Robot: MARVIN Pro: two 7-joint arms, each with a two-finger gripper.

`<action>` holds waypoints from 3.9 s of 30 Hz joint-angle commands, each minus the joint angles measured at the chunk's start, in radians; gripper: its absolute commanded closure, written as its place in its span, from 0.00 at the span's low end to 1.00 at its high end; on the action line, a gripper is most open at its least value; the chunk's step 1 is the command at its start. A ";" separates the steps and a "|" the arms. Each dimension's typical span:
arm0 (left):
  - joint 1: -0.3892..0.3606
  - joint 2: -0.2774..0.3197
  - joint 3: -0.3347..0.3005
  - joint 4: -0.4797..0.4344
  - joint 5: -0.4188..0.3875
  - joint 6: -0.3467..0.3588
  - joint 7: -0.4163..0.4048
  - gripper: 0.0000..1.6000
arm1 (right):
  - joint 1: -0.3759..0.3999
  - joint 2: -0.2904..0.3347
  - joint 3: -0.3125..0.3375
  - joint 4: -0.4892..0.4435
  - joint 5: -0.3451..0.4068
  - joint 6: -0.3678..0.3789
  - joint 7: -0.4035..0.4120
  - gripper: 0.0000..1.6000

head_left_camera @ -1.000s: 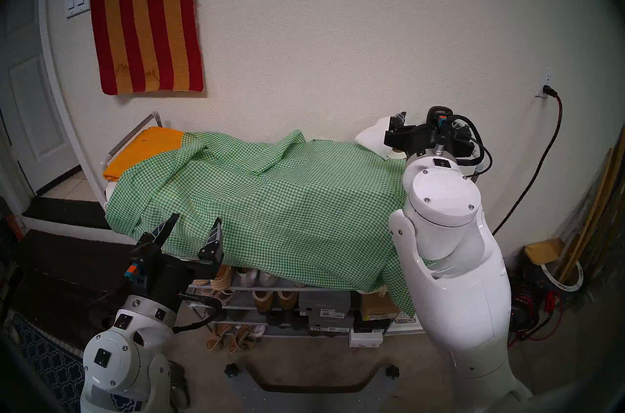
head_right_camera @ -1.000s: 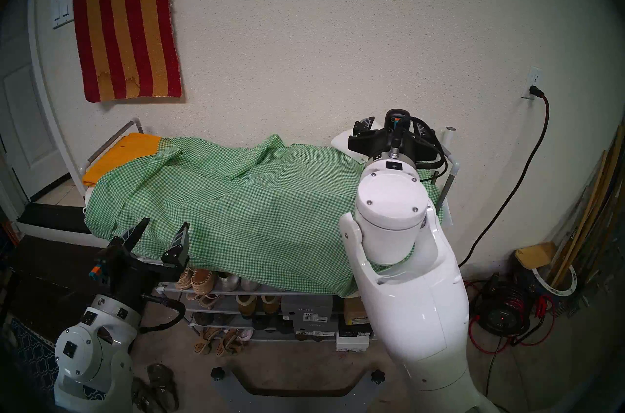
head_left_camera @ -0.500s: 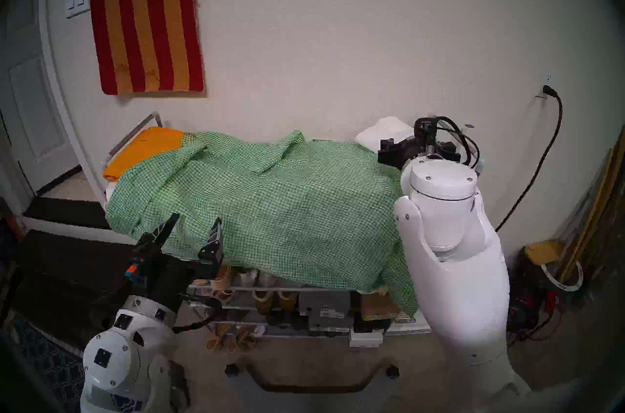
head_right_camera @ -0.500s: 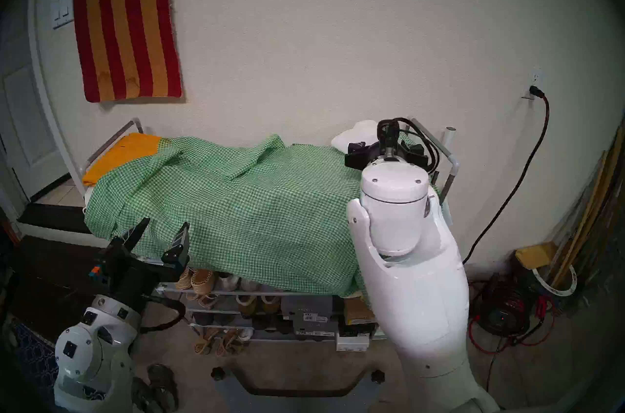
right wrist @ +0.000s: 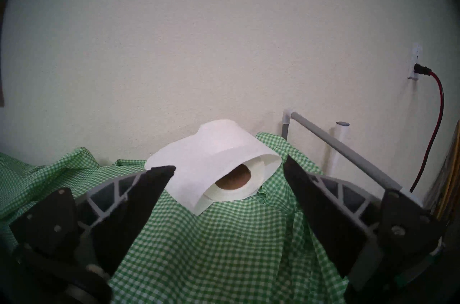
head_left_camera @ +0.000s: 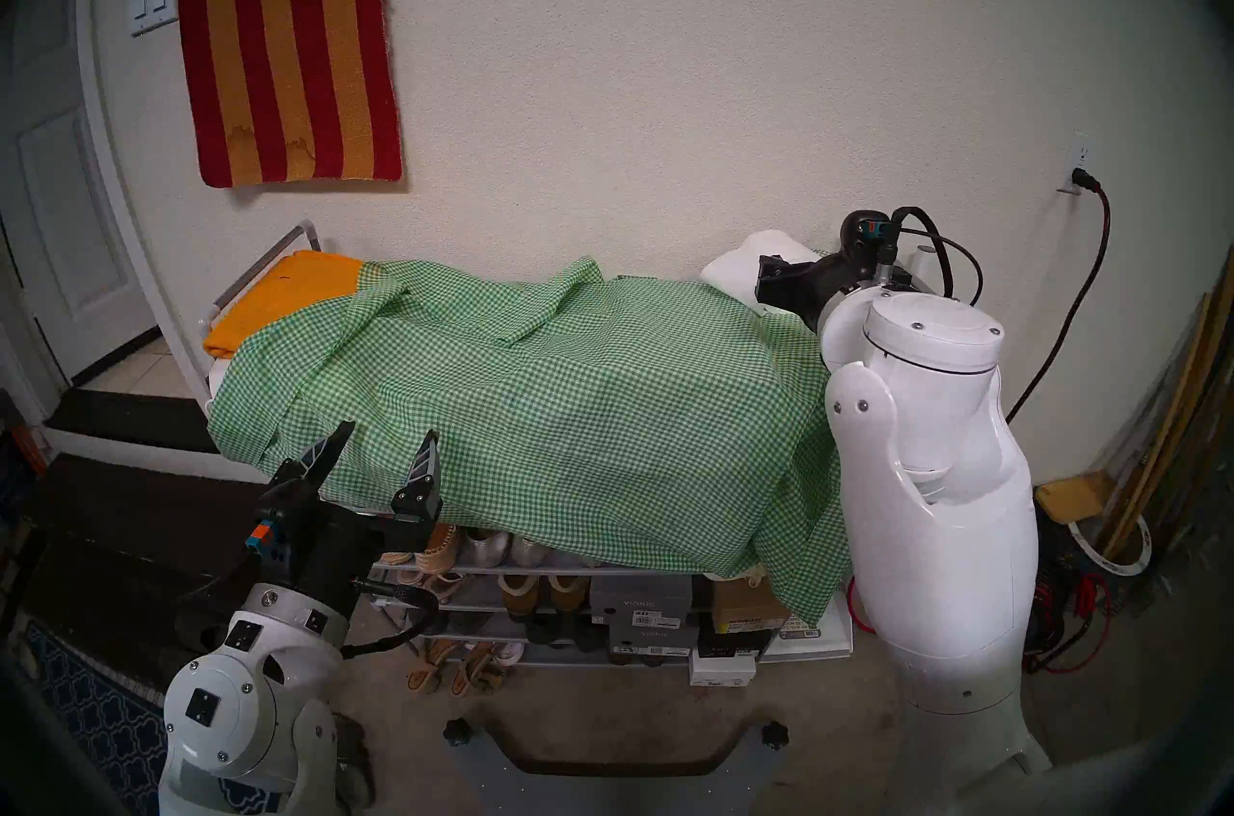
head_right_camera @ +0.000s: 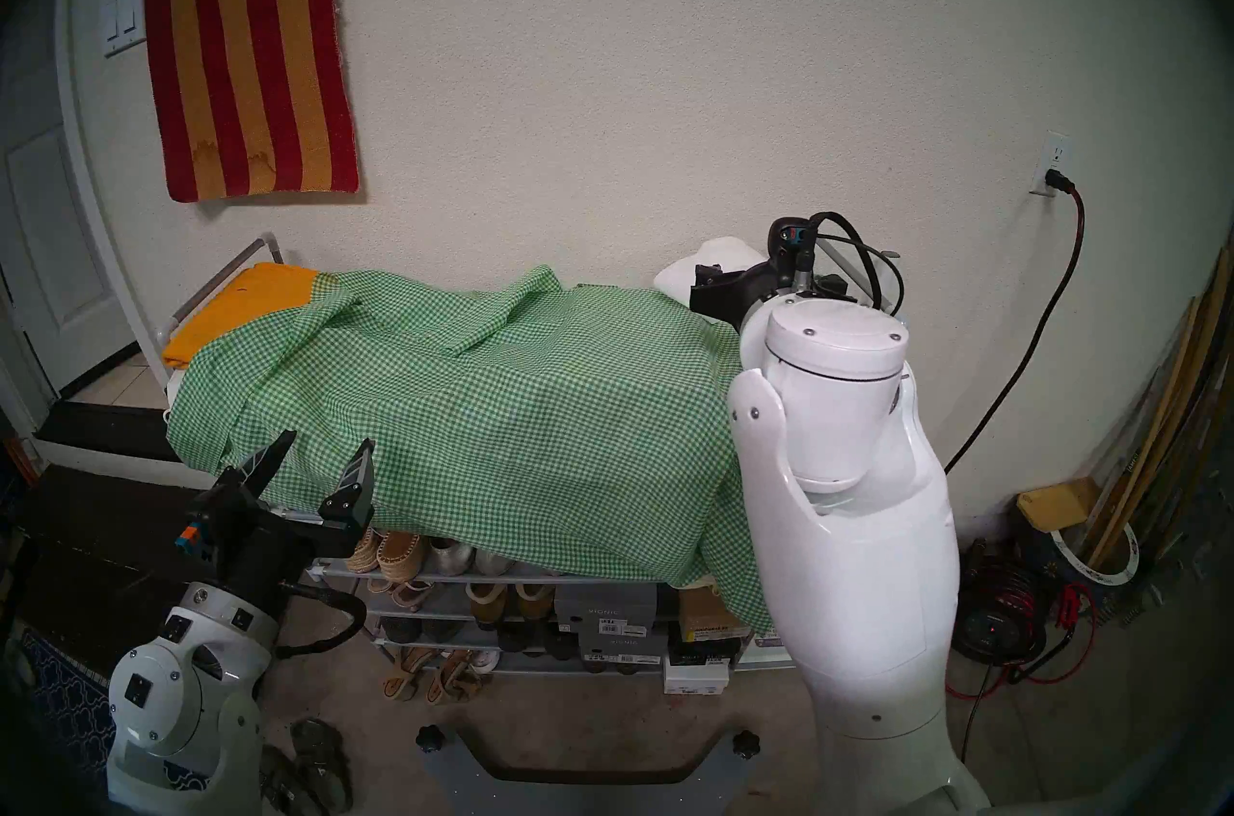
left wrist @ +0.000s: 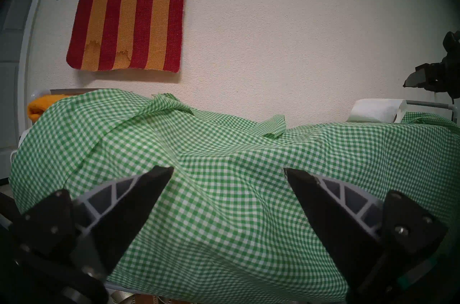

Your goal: Lift the object off the cloth, cover the shoe rack with the cloth, put the object back

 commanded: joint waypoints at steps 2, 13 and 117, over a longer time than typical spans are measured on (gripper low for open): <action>-0.001 0.002 0.000 -0.001 -0.002 0.002 -0.003 0.00 | 0.016 0.006 0.011 0.054 0.019 -0.001 0.019 0.00; -0.001 0.002 0.000 -0.001 -0.002 0.002 -0.003 0.00 | 0.003 0.062 -0.027 0.077 0.001 -0.043 0.060 0.00; -0.001 0.001 0.000 -0.001 -0.001 0.002 -0.003 0.00 | 0.237 0.013 -0.088 0.639 -0.040 -0.382 0.219 0.00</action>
